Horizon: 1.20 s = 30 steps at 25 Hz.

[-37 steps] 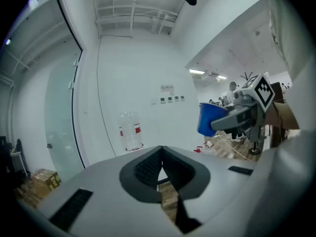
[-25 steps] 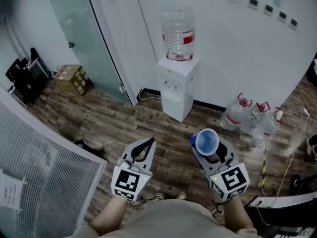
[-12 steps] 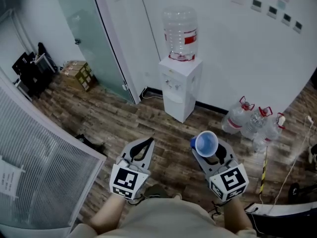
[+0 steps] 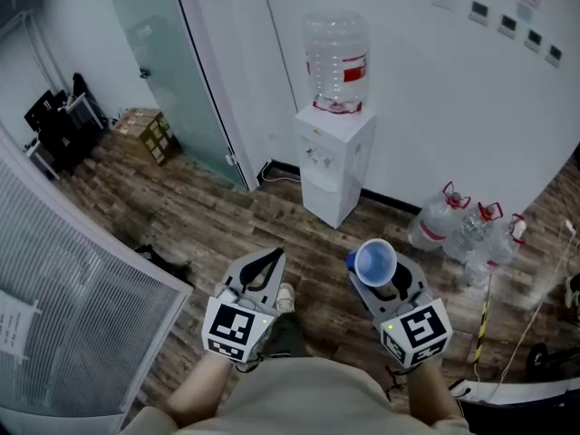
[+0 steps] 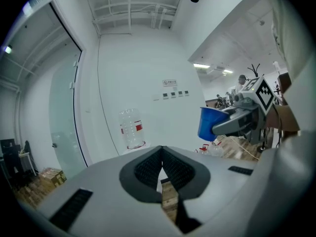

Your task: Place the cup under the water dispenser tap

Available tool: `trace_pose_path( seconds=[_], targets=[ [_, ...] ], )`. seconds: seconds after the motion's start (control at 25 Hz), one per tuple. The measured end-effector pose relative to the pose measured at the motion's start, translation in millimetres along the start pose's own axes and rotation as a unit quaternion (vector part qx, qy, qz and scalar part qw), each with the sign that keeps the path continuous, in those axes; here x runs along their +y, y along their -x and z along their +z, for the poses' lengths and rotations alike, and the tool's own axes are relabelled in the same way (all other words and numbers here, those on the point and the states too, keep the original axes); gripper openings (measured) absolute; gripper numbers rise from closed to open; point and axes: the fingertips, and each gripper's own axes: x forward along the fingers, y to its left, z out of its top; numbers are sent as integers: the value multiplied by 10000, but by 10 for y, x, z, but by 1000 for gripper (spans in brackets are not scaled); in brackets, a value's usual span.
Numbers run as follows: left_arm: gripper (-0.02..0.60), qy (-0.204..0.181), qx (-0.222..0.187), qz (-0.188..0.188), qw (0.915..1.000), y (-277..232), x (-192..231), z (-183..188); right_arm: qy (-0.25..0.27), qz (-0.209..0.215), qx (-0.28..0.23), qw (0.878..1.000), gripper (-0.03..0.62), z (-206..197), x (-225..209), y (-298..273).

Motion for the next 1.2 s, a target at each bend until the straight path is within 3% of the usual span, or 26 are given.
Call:
trace_pose_path(
  seconds=[0.48, 1.04, 1.2],
  targets=[
    [6, 149, 35, -171, 9997, -717, 830, -223, -54, -137, 269, 9995, 235, -31, -401, -1026],
    [6, 406, 259, -435, 9979, -1990, 2577, -514, -218, -238, 613, 9976, 235, 237, -1086, -3058],
    [6, 268, 265, -534, 9979, -2411, 3023, -594, -241, -310, 595, 9975, 235, 304, -1300, -3660]
  ],
)
